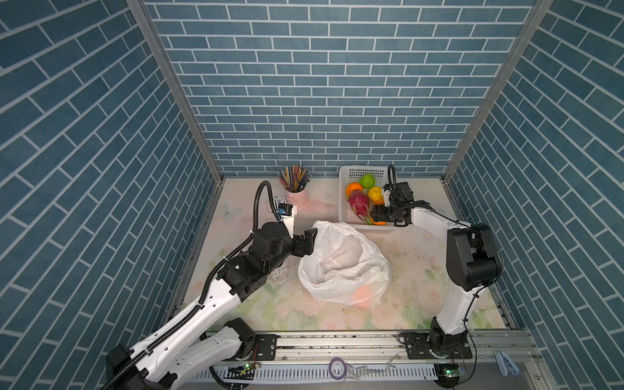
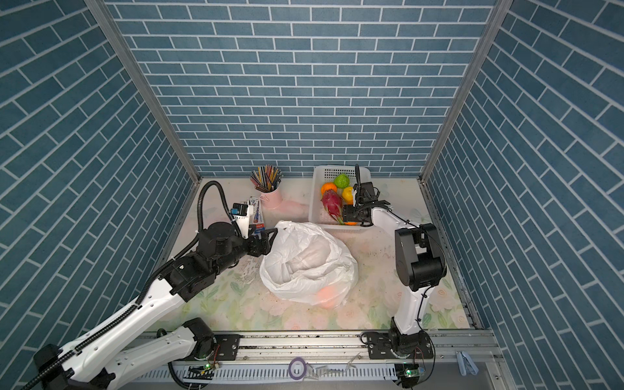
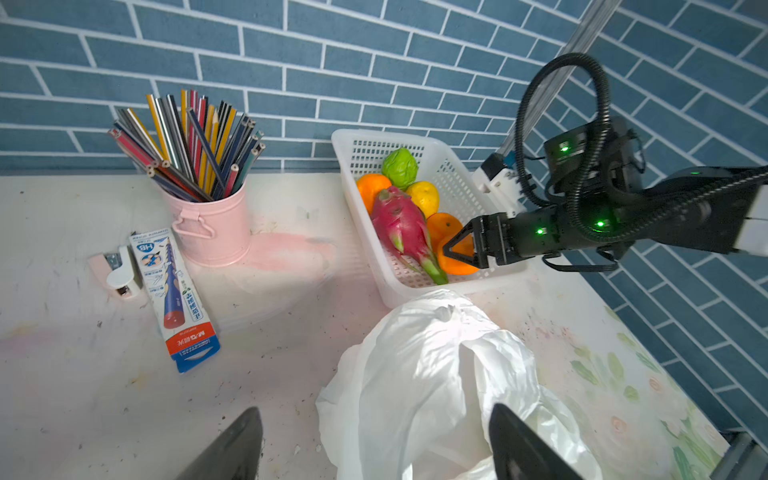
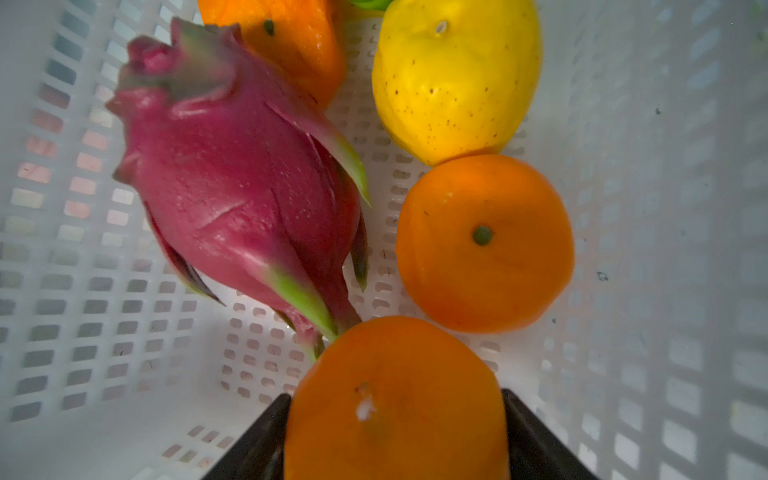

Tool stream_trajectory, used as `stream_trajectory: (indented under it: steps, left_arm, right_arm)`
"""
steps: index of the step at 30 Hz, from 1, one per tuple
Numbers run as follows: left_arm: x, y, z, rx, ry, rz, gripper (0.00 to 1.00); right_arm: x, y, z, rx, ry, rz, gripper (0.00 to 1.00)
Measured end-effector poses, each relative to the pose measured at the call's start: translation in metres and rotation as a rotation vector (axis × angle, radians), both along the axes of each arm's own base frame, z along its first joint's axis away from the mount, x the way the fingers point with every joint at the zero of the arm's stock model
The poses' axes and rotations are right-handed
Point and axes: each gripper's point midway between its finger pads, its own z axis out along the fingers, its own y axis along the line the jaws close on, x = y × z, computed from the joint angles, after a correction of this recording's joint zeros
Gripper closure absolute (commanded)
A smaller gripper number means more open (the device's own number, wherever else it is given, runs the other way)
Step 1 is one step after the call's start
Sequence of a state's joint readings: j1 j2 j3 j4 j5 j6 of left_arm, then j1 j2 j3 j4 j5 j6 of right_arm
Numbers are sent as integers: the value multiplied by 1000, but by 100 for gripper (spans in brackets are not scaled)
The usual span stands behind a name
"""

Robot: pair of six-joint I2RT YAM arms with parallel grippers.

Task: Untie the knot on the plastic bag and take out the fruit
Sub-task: 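Carry the orange into the basket with the right gripper while the left returns, then move the right gripper back to the bag beside the left gripper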

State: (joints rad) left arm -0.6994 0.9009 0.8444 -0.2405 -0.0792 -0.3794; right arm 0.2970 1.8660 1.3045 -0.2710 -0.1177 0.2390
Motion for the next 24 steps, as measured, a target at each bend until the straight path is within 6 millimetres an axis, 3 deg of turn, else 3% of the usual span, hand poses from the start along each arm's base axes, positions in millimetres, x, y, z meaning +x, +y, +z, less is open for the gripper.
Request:
stream_trajectory:
  steps: [8,15,19,24]
  left_arm:
    - [-17,-14,38,-50,-79,-78,14]
    - [-38,-41,65,-93,-116,-176,18]
    - [-49,-64,55,-69,-89,-235,20]
    - [-59,-91,32,-26,-42,-294,20]
  right_arm:
    - [-4,-4,29,2,-42,-10,22]
    - [-15,-4,93,57,-154,-20,22]
    - [-47,-3,137,115,-240,-24,22]
    - [-102,10,156,173,-263,-7,23]
